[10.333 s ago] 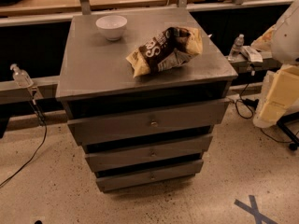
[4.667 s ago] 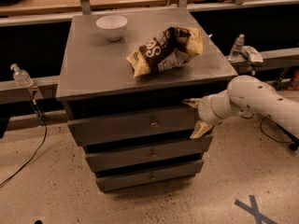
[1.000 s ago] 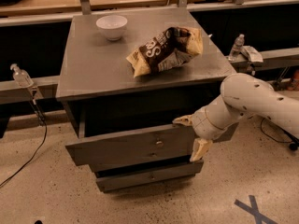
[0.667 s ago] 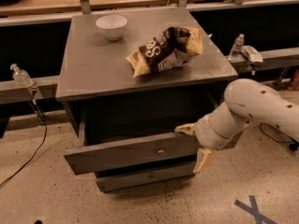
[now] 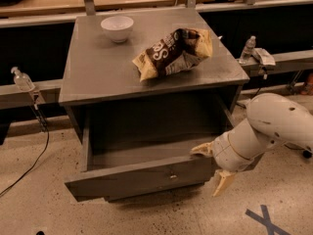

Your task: Open top drawer

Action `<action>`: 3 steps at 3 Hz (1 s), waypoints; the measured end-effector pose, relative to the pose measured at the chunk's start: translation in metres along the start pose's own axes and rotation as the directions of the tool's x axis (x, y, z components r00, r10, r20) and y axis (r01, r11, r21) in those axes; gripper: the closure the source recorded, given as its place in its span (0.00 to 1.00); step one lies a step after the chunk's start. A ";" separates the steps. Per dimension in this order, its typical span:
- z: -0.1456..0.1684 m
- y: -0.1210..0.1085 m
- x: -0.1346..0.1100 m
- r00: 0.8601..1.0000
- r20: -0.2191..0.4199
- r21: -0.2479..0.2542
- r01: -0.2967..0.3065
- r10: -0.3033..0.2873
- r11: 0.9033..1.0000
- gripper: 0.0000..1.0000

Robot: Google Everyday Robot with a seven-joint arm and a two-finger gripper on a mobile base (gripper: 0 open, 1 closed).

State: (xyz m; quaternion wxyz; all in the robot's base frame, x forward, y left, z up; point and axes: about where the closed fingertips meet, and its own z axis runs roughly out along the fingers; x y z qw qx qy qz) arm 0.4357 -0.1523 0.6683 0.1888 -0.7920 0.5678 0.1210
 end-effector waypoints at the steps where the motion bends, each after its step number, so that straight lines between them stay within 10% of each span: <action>1: -0.009 -0.005 0.002 0.997 0.055 0.034 -0.055 0.054 0.998 0.19; 3: -0.073 -0.054 0.013 0.967 0.217 0.167 -0.168 0.130 0.972 0.01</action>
Offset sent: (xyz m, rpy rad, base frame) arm 0.0717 -0.0341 0.0882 0.3153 -0.0465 -0.2168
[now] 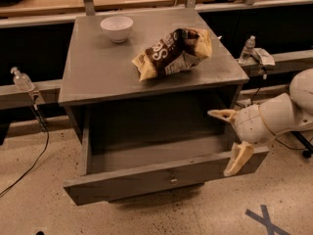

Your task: Open top drawer

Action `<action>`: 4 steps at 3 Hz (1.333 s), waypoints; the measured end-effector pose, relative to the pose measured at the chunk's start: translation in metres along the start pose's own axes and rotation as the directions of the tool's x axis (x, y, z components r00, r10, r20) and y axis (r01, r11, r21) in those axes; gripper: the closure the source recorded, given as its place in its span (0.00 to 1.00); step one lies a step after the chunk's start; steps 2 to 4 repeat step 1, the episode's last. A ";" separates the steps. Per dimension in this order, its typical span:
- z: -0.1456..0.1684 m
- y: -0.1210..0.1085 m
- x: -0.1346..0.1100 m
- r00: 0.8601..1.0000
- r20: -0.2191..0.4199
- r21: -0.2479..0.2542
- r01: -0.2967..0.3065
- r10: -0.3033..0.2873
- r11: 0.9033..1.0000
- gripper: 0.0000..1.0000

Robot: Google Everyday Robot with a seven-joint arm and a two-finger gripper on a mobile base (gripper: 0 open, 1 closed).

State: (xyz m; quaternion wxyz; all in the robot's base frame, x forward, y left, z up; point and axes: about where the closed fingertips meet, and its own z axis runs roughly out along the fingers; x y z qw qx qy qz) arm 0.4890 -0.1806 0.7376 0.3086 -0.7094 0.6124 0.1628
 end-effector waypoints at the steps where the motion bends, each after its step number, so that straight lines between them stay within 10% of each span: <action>1: -0.007 -0.008 -0.003 1.000 0.012 0.019 -0.001 0.000 1.000 0.00; 4: -0.007 -0.008 -0.003 1.000 0.012 0.019 -0.001 0.000 1.000 0.00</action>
Offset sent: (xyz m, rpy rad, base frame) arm 0.0000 0.0000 0.0000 0.0000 0.0000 0.0000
